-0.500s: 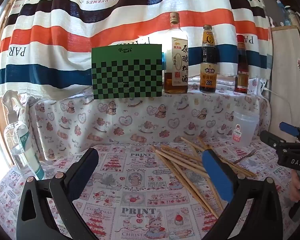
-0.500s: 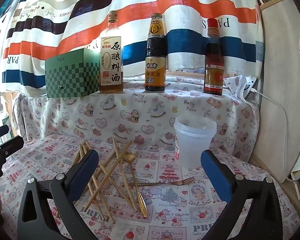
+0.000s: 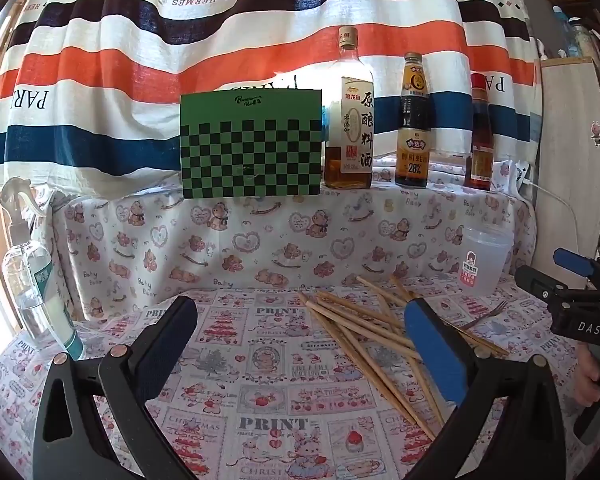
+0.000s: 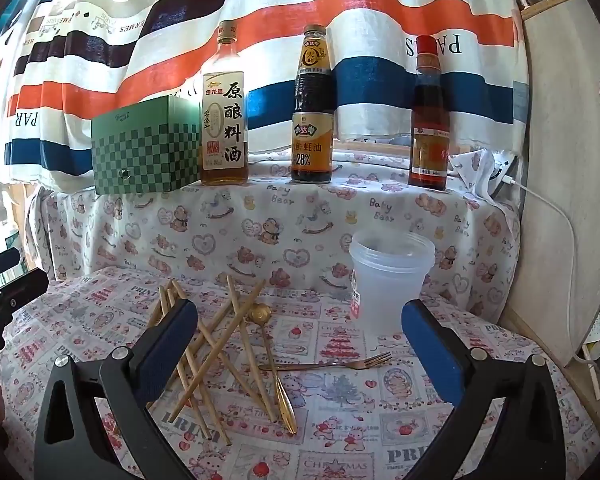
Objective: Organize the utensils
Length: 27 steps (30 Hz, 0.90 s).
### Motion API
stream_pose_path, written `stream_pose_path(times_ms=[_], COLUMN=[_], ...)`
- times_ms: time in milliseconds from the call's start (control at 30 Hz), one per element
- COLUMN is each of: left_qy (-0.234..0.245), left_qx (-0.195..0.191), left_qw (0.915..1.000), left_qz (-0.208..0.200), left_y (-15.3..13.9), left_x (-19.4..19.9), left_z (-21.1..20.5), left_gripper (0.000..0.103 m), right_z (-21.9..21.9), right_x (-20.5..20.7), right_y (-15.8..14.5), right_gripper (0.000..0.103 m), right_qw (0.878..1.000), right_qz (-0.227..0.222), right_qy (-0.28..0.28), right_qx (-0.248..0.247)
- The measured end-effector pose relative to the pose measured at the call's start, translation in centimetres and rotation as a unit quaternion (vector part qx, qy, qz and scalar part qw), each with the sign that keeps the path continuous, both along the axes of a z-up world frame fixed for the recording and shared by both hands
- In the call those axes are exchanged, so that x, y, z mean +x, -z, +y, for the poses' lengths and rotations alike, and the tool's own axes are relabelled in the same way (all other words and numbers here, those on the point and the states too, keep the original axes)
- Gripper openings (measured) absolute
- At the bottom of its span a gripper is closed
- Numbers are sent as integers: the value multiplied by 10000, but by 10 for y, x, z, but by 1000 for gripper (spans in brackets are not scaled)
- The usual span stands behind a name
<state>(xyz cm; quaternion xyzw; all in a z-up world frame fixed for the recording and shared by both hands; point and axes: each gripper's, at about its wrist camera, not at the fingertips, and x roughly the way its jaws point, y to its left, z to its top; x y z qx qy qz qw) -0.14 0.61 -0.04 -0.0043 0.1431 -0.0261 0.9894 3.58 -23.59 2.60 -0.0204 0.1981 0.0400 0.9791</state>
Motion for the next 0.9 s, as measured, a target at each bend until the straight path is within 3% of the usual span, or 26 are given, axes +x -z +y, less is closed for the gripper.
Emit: stream_pose_path(times_ms=[900], left_qy=[-280], left_qx=[70], left_qw=[9996], left_qz=[76], left_y=[-1], left_x=[3], left_z=[2], left_gripper=[103], right_z=[2], right_x=[-2], right_y=[-1], right_gripper=[103], right_qw=[10000], right_qz=[4], right_qy=[7], right_qx=[-5])
